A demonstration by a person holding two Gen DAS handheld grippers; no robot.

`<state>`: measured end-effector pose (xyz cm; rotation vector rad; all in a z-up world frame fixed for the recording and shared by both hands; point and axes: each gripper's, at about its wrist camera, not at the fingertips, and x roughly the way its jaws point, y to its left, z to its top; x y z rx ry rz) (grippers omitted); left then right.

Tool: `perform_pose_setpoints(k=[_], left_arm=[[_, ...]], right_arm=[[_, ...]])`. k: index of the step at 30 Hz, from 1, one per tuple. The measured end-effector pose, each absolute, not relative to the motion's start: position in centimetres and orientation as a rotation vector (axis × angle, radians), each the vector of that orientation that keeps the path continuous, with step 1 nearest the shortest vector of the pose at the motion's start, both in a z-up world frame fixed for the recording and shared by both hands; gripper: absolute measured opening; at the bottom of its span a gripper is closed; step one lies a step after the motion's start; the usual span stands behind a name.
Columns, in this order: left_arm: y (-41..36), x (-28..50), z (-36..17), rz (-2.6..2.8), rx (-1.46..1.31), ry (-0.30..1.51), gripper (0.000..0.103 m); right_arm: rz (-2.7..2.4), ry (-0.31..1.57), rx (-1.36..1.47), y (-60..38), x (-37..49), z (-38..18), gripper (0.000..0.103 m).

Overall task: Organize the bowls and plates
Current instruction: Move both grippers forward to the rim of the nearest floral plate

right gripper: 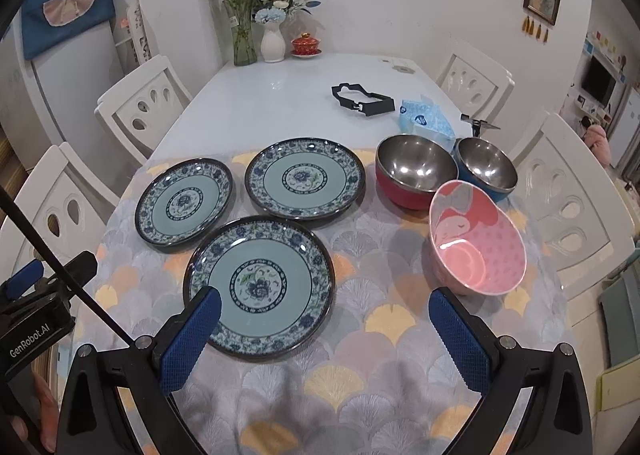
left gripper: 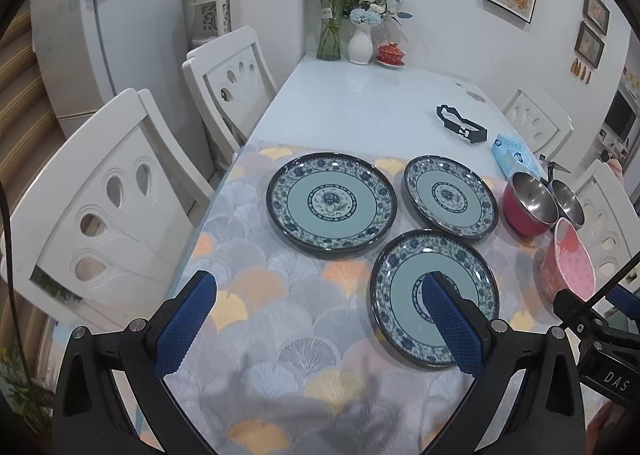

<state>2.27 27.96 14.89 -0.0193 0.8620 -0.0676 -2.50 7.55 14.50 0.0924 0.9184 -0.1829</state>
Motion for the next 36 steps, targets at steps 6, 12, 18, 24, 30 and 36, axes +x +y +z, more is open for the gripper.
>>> perform_pose_setpoints(k=[6, 12, 18, 24, 30, 36], left_arm=[[27.7, 3.7, 14.1, -0.076, -0.013, 0.882, 0.102], [27.7, 5.0, 12.7, -0.094, -0.074, 0.951, 0.102], [27.7, 5.4, 12.7, -0.079, -0.064, 0.939, 0.102], [27.3, 5.2, 12.9, -0.094, -0.045, 0.937, 0.102], [26.9, 4.5, 13.4, -0.106, -0.03, 0.925, 0.102], [26.3, 3.5, 13.8, -0.119, -0.008, 0.909, 0.102]], right_arm=[[-0.184, 0.938, 0.108, 7.1, -0.8, 14.0, 0.103], [-0.18, 0.958, 0.113, 7.1, 0.3, 13.4, 0.103], [-0.165, 0.967, 0.122, 6.8, 1.0, 13.1, 0.103], [-0.161, 0.955, 0.122, 6.7, 0.9, 13.5, 0.103], [-0.157, 0.946, 0.124, 6.8, 0.0, 13.8, 0.103], [-0.156, 0.938, 0.127, 6.9, -1.2, 14.0, 0.103]])
